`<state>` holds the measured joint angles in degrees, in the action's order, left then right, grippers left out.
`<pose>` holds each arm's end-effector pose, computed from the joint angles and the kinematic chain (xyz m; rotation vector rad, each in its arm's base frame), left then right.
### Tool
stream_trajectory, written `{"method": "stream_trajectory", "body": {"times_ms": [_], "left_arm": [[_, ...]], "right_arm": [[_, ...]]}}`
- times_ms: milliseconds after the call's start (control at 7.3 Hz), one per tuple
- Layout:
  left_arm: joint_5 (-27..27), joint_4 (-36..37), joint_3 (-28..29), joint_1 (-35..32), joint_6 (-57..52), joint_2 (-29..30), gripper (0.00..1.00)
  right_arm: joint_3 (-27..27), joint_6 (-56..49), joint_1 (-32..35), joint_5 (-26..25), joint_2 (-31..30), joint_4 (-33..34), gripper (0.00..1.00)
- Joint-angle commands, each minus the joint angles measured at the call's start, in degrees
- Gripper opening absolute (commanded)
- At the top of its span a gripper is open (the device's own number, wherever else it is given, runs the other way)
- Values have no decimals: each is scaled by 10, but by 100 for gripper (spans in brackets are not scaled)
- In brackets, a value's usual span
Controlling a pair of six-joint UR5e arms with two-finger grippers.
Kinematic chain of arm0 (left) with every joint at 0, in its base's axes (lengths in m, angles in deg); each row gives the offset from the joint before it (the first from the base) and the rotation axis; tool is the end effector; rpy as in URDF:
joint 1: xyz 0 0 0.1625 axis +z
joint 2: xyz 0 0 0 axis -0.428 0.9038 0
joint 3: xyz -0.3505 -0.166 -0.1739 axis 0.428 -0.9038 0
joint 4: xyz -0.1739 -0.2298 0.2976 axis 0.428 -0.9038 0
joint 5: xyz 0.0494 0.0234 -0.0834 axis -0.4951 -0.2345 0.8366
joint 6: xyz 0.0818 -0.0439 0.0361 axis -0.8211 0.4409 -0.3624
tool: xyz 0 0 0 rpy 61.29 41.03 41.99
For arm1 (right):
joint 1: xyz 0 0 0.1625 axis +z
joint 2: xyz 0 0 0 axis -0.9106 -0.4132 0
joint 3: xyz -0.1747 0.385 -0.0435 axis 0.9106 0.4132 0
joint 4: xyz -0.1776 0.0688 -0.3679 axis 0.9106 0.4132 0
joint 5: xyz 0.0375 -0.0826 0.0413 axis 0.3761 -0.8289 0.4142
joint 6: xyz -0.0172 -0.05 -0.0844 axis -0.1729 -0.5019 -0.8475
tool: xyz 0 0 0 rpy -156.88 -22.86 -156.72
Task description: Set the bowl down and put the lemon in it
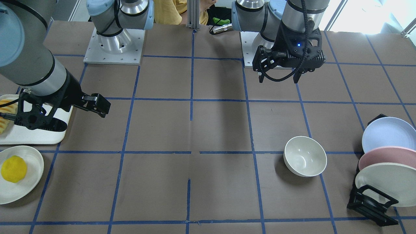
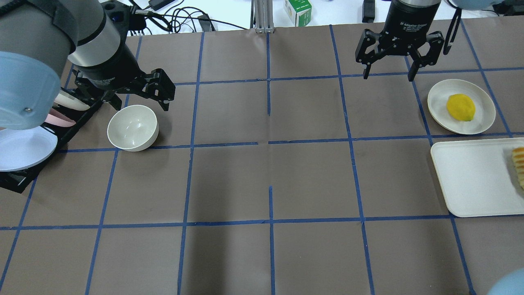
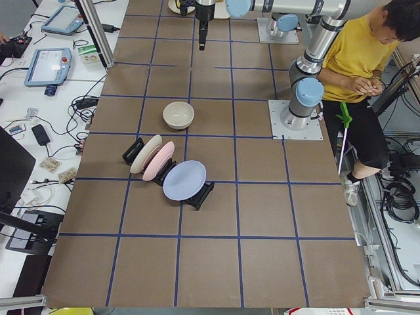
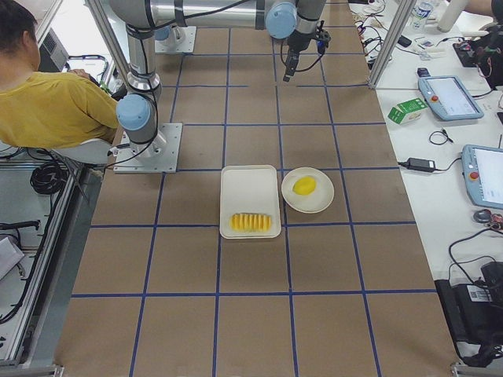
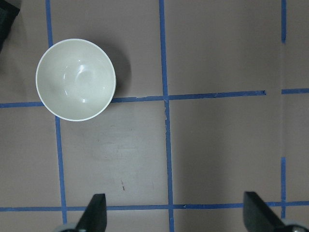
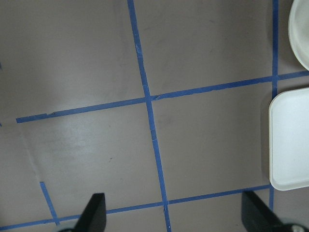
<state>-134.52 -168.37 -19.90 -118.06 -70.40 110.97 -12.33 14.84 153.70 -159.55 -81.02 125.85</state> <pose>-0.1503 -0.4684 0.4931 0.0560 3.0870 -0.1095 0.1123 -0.5862 0.4511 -0.2260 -3.0982 -0.2687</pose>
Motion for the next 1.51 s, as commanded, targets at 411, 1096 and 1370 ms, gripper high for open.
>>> {"method": "stream_trajectory", "body": {"times_ms": [411,1096,1370], "left_arm": [[-1,0,0,0,0,-2,100],[-1,0,0,-2,0,-3,100],[-2,0,0,-1,0,-3,100]], "right_arm": [[0,0,0,-2,1,3,100],[8,4,4,7,-16,-1,100],[2,5,4,1,-16,-1,100]]}}
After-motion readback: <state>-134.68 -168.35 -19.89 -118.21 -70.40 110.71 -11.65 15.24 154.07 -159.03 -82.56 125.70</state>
